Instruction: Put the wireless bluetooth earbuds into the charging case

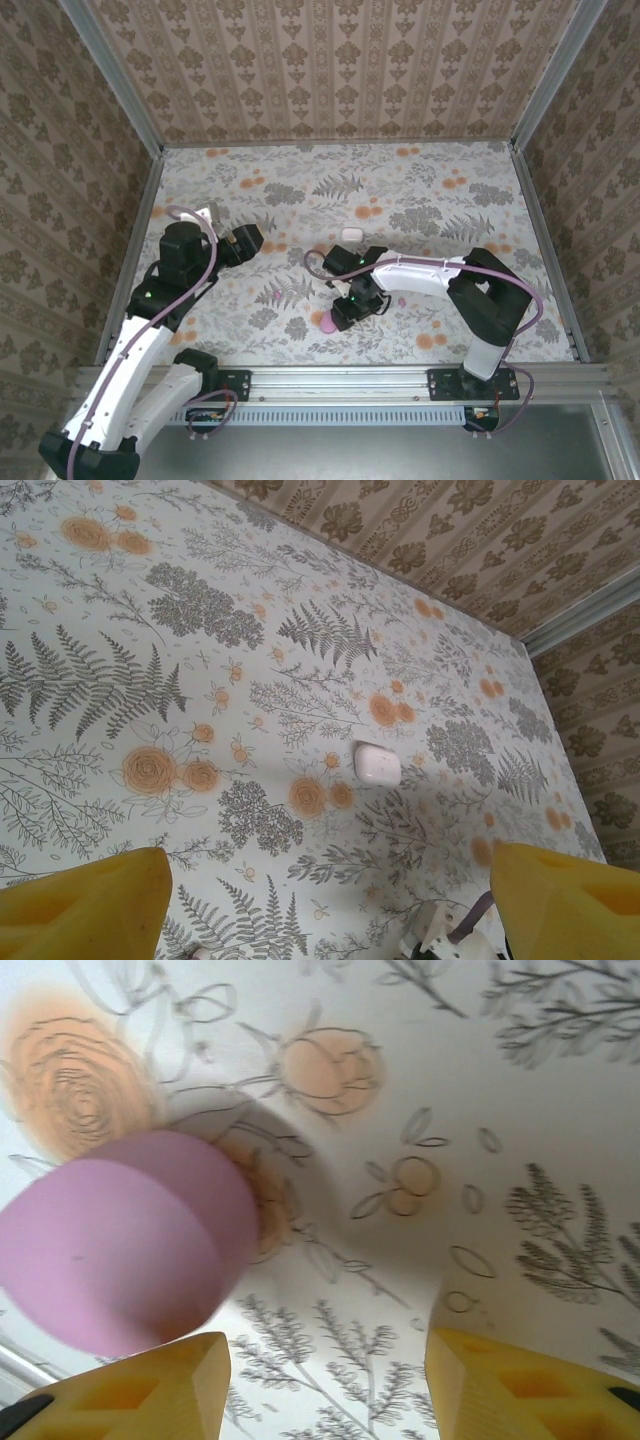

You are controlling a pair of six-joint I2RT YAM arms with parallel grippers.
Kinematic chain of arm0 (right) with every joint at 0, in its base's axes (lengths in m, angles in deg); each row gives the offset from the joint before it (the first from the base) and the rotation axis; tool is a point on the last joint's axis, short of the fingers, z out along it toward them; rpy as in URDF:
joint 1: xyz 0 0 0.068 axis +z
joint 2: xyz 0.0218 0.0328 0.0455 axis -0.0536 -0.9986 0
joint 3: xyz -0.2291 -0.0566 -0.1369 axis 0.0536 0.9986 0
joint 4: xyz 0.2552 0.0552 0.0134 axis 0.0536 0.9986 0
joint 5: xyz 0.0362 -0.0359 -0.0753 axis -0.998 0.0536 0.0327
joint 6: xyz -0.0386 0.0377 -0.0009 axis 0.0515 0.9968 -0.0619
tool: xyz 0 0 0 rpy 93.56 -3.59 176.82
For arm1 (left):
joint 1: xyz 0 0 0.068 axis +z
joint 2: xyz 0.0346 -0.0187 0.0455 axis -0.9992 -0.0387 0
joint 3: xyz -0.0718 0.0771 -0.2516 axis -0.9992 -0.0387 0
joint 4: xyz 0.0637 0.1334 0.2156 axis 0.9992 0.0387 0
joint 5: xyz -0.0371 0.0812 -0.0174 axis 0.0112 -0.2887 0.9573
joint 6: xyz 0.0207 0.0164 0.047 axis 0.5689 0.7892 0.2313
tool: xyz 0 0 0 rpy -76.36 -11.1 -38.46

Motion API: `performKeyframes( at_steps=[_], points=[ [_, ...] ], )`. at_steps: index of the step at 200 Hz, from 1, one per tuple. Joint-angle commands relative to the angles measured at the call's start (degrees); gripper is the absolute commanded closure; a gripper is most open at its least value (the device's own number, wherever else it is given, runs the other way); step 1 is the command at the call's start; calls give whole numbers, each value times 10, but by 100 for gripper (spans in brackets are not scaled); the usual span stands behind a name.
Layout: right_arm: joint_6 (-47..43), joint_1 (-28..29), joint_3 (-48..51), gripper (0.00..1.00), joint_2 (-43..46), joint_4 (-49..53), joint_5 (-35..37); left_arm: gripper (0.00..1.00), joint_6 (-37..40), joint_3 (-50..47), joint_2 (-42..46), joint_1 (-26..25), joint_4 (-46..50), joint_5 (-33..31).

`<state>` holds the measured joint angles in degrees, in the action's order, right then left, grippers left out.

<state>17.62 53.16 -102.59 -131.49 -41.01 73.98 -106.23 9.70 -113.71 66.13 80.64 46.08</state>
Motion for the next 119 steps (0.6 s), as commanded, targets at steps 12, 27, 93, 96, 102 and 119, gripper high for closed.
performKeyframes(
  at_steps=[12, 27, 93, 96, 102, 119],
  points=[
    [-24, 8, -26, 42, -1, 0, -45, 16, -7, 2, 19, 2, 8, 4],
    [-33, 10, -25, 41, 7, -18, -52, 16, -9, -3, 26, 3, 10, 1],
    [-189, 11, -33, 37, 44, -38, 0, 16, 0, 10, 25, 2, 25, -8],
    [-206, 10, -29, 37, 49, -44, 3, 16, 1, 10, 26, 3, 26, -9],
    [-249, 10, -18, 39, 56, -53, 9, 16, 2, 9, 26, 2, 27, -12],
    [-326, 10, -14, 39, 58, -42, 37, 16, 5, 9, 29, 2, 31, -16]
  ],
)
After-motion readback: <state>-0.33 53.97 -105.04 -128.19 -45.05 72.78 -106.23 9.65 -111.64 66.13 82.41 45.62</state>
